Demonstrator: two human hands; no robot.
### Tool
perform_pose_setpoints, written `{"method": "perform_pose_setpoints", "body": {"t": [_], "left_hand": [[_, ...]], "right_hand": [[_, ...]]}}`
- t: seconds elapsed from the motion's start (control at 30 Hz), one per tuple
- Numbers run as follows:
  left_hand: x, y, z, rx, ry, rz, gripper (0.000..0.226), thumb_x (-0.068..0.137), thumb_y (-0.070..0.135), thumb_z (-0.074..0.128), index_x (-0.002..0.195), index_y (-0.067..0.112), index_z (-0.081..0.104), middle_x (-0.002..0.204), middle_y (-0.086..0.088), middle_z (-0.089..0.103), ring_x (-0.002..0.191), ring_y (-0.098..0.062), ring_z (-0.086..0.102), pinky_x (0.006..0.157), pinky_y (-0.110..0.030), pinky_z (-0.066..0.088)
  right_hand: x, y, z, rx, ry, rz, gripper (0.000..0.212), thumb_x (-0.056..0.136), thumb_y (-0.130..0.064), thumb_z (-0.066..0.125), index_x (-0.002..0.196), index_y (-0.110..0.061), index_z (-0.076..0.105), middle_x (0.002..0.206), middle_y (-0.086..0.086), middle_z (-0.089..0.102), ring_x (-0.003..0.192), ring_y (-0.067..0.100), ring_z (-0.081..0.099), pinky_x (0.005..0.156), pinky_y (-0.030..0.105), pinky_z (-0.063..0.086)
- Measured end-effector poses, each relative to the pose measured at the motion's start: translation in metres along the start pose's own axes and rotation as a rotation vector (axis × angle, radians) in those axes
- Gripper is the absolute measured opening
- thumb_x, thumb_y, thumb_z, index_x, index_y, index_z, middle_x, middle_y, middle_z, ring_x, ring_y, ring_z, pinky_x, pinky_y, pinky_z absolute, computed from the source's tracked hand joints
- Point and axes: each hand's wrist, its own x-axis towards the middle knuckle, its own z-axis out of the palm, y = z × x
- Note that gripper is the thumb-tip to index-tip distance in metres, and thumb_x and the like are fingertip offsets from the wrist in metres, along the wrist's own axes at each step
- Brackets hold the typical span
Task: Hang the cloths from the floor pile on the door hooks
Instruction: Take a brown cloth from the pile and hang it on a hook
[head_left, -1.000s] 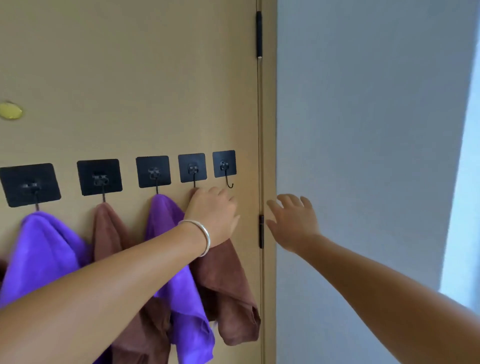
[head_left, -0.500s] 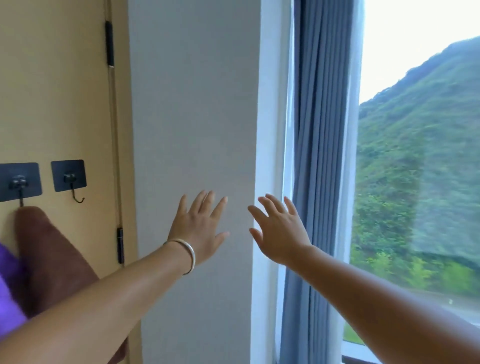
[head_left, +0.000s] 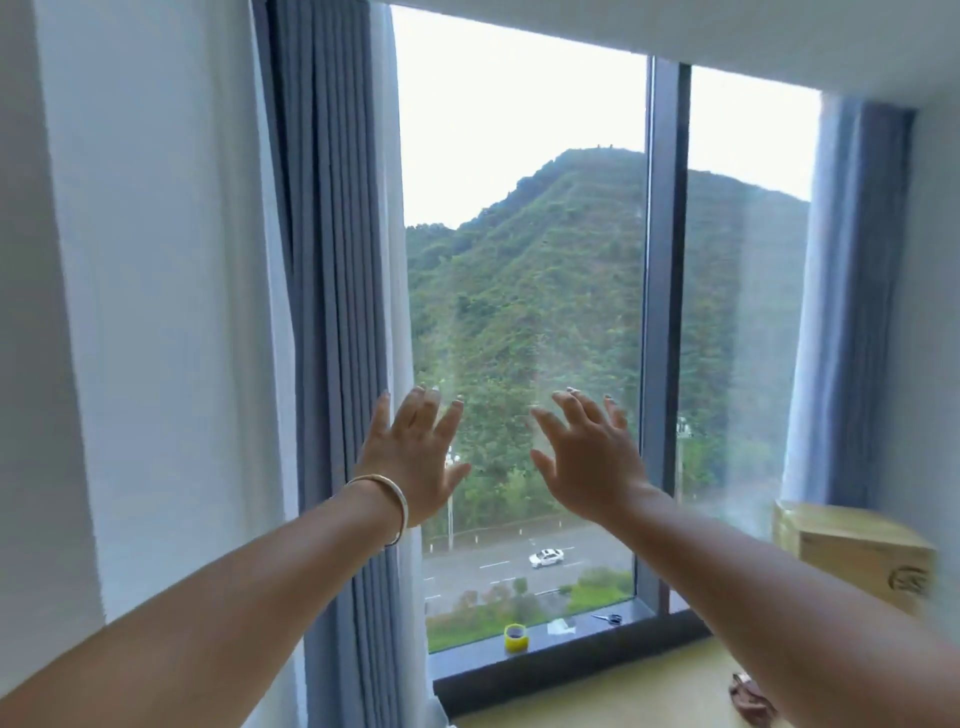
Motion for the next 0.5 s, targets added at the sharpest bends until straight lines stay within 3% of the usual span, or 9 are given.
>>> {"method": "perform_pose_setpoints", "body": {"t": [0.5], "left_hand": [[0.127,0.365,-0.030,-0.422,0.131,0.363,0.076,0.092,0.062,0.027,0.152,0.024,0.002,0.159,-0.005,0.011,0.147,-0.023,0.003,0.117,-0.052,0.002]], "right_hand": [[-0.177,0.326,-0.065,-0.385,-0.174,0.431,0.060,0.095,-0.058,0.029,0.147,-0.026,0.031,0.156,0.009,0.026,0.146,0.025,0.014,0.116,0.055,0.004]]}}
